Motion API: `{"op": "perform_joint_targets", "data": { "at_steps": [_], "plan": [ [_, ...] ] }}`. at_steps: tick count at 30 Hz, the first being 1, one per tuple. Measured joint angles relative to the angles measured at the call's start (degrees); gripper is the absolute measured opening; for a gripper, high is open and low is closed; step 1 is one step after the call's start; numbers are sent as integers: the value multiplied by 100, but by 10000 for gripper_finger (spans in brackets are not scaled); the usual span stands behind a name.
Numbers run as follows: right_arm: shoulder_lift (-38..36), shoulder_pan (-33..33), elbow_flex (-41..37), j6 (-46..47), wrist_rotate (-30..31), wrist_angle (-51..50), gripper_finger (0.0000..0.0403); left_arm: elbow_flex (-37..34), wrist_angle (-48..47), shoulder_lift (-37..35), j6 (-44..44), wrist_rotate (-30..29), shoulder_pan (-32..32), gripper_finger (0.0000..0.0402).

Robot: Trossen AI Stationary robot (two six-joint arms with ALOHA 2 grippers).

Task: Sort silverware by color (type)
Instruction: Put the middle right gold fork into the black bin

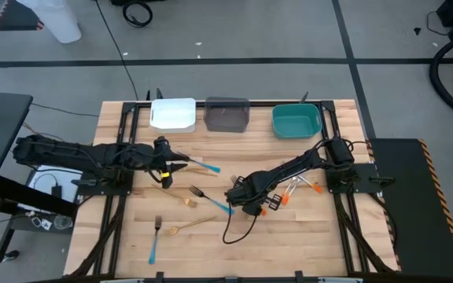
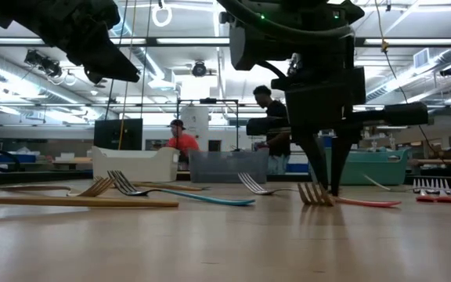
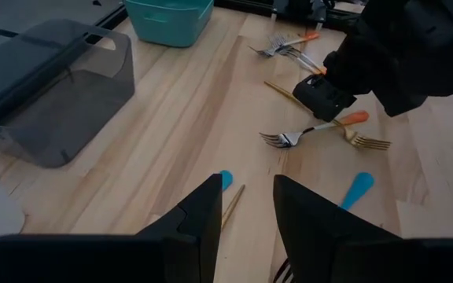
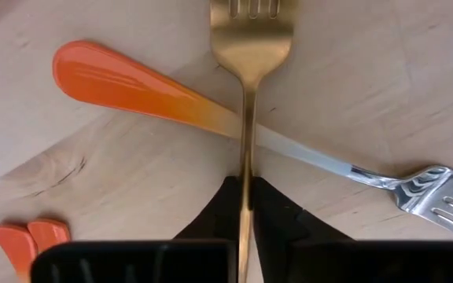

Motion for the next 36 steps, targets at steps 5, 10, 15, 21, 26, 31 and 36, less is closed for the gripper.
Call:
{"op": "perform_joint_targets", "data": {
  "at_steps": [5,10,15,21,26,31,36],
  "plan": [
    [-95,-2,-17,5,14,82,29,0,-4,0,0,0,0,123],
    [-420,-42,-15,256,9,138,29,-2,-6,0,117,0,0,123],
    [-715,-193,-13,555,0,180,29,-2,-4,0,138,-55,0,123],
    [-895,-540,-9,1386,39,508,29,-2,-4,0,129,-155,-2,123],
    [-898,-890,252,2102,96,625,29,-4,-7,0,151,-330,0,123],
    [-896,-1339,659,2689,-109,827,29,-4,-217,0,238,-334,-4,123],
    [-896,-1872,823,3075,-315,1205,29,-9,-634,0,161,-341,-4,123]
  ]
}}
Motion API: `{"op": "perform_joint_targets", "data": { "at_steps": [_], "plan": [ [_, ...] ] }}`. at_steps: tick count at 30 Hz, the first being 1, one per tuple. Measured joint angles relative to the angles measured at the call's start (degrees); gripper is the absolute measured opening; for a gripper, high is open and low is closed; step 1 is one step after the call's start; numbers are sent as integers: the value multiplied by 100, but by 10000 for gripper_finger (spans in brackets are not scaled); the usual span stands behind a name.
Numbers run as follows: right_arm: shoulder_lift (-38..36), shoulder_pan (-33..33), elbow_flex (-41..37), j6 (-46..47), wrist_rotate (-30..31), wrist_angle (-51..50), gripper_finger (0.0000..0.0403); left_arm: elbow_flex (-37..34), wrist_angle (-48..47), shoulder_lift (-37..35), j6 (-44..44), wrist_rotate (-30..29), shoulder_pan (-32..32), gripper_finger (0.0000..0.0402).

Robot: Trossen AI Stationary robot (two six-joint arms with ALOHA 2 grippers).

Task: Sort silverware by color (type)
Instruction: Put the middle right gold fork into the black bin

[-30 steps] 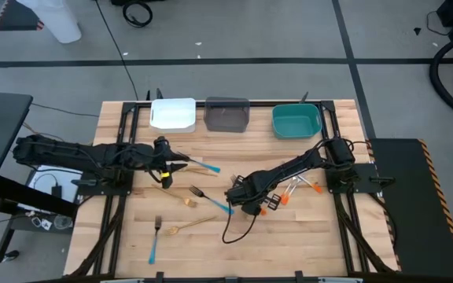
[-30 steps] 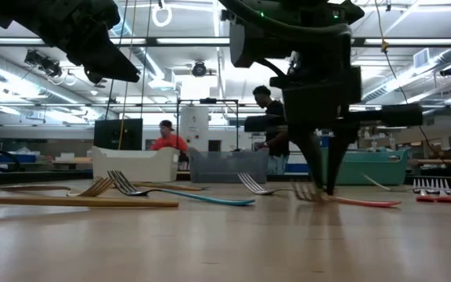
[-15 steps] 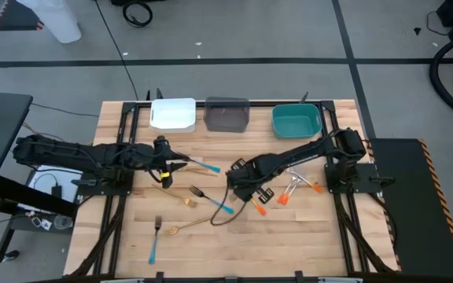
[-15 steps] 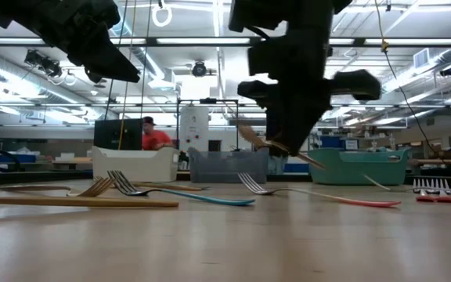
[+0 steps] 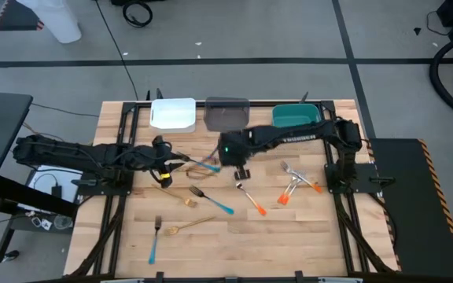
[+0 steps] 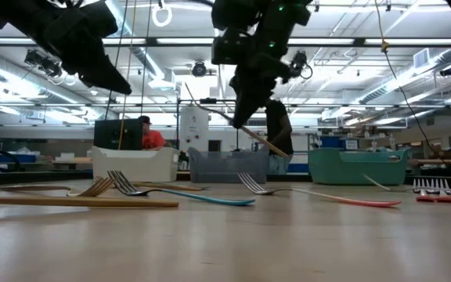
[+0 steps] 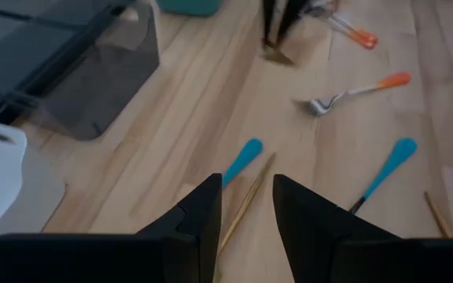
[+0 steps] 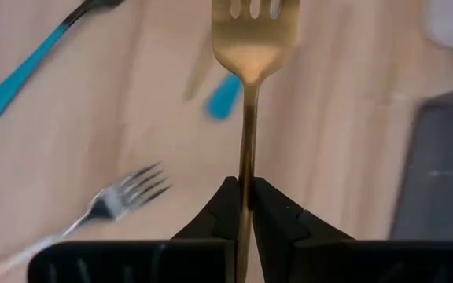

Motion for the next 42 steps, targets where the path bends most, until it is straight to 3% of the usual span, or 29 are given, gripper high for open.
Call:
{"op": "perform_joint_targets", "data": {
  "at_steps": [8,15,28,42],
  "plan": [
    [0,-739,62,170,-232,607,29,0,-129,0,-370,2,0,123],
    [0,-1150,80,179,-790,1623,29,0,-106,-1,-534,2,-65,123],
    [17,-1707,1092,173,-895,1518,28,0,-85,-1,-570,4,-76,123],
    [562,-2225,1398,152,-883,1418,28,1,280,-1,-411,-5,-30,123]
  ]
}}
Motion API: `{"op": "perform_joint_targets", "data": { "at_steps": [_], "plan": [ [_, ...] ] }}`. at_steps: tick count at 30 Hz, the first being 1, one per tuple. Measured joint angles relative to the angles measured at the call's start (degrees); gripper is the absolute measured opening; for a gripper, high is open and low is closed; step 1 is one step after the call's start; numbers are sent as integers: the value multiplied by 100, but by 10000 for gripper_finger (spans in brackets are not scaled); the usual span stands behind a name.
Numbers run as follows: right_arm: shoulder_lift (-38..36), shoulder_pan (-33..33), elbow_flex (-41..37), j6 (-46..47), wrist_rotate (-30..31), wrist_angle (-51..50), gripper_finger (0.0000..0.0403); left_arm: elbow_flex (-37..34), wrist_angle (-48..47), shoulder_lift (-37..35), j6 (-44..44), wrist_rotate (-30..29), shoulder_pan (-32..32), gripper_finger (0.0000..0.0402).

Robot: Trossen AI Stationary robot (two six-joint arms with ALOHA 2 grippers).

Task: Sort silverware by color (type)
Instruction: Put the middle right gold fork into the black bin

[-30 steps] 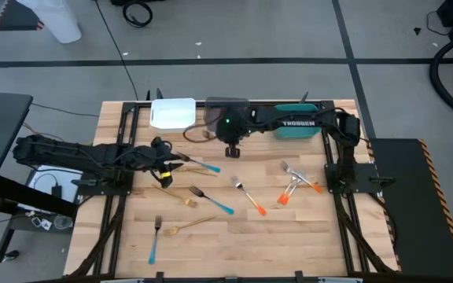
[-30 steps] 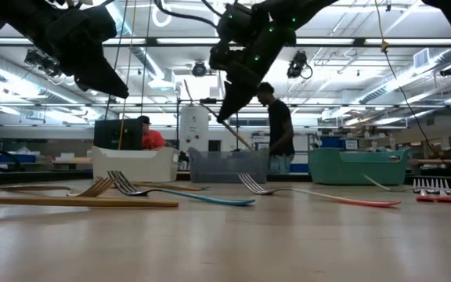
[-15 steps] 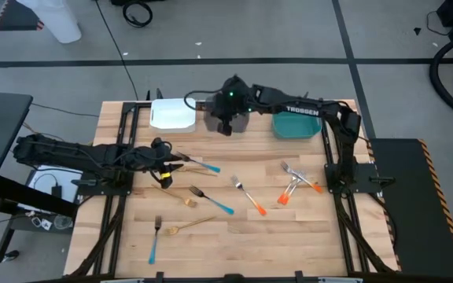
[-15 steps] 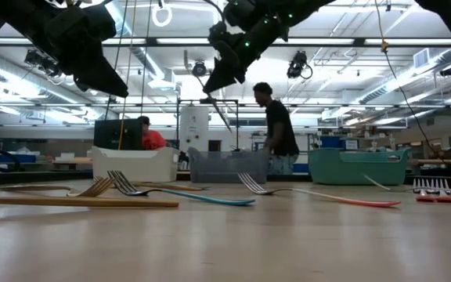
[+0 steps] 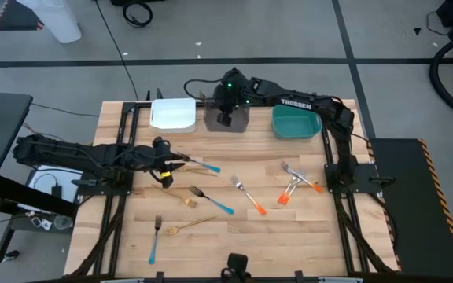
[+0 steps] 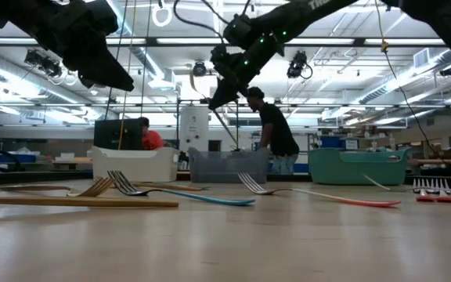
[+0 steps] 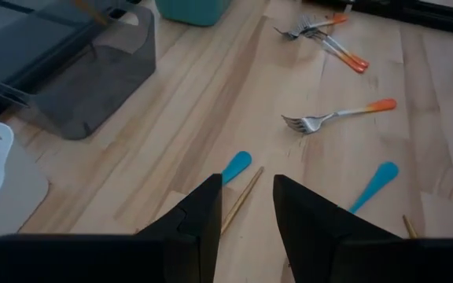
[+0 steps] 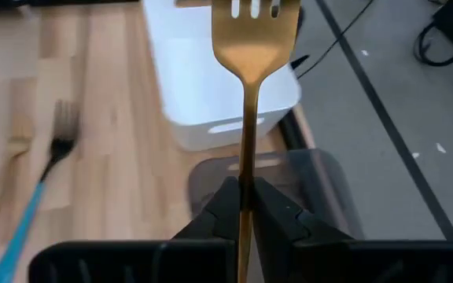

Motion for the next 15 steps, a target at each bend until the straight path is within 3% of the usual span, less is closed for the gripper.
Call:
{"op": "perform_joint_targets", "data": {
  "at_steps": [7,15],
  "plan": [
    [428,-192,629,-101,30,-555,28,1,470,-1,378,-66,332,123],
    [485,-345,713,10,40,-1039,28,1,412,-1,382,-63,650,123]
  ]
}}
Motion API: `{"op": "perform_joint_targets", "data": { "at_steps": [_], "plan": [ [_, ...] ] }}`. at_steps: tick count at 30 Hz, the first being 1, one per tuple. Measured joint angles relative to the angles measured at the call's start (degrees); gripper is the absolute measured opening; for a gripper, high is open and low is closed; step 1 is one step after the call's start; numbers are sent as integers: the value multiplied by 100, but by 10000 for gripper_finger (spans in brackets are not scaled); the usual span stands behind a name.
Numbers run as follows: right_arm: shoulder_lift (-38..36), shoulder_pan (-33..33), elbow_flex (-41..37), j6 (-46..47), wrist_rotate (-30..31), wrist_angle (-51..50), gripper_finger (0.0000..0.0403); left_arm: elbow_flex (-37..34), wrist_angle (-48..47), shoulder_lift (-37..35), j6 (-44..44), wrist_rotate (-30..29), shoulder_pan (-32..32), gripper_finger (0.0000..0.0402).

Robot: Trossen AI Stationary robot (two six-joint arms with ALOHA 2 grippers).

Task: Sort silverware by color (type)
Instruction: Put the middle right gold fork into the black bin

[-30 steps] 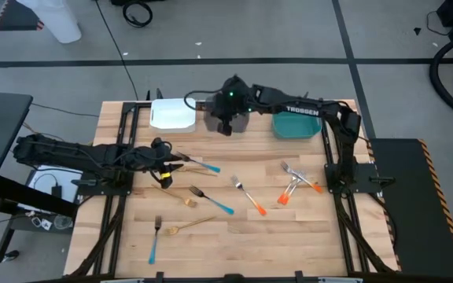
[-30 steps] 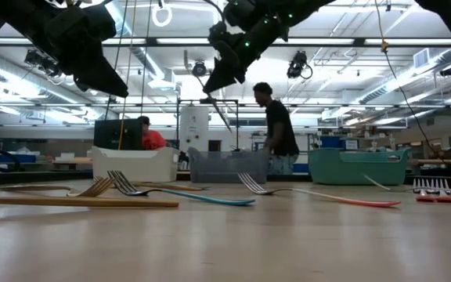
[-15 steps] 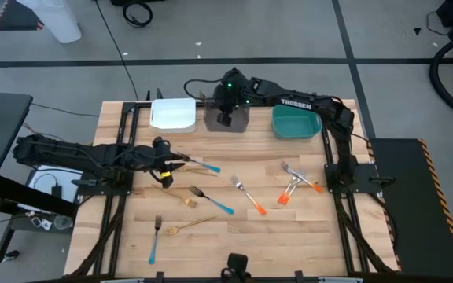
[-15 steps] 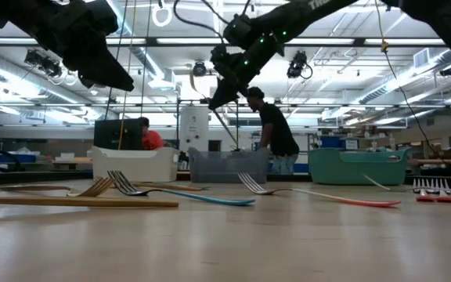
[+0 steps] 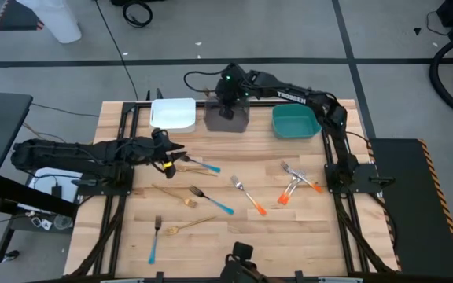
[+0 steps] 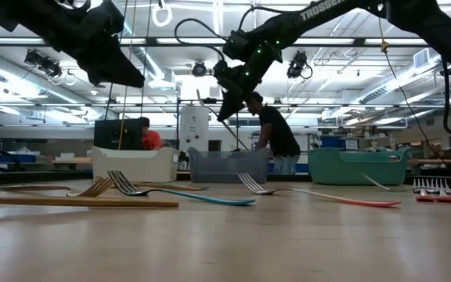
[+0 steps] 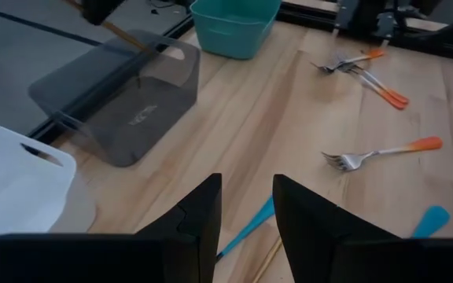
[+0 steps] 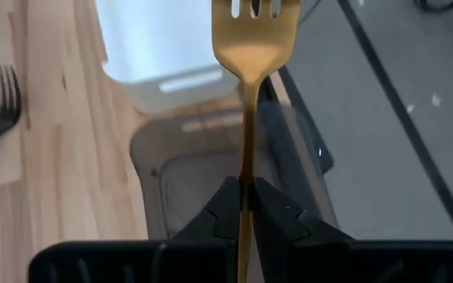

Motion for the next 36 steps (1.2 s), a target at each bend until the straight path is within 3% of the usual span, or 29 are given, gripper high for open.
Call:
{"op": "perform_joint_targets", "data": {
  "at_steps": [11,36],
  "plan": [
    [0,-141,0,223,-33,-629,29,0,-118,0,0,8,-3,123],
    [0,-256,-1479,821,-413,1090,29,1,-110,0,-46,112,-5,123]
  ]
}}
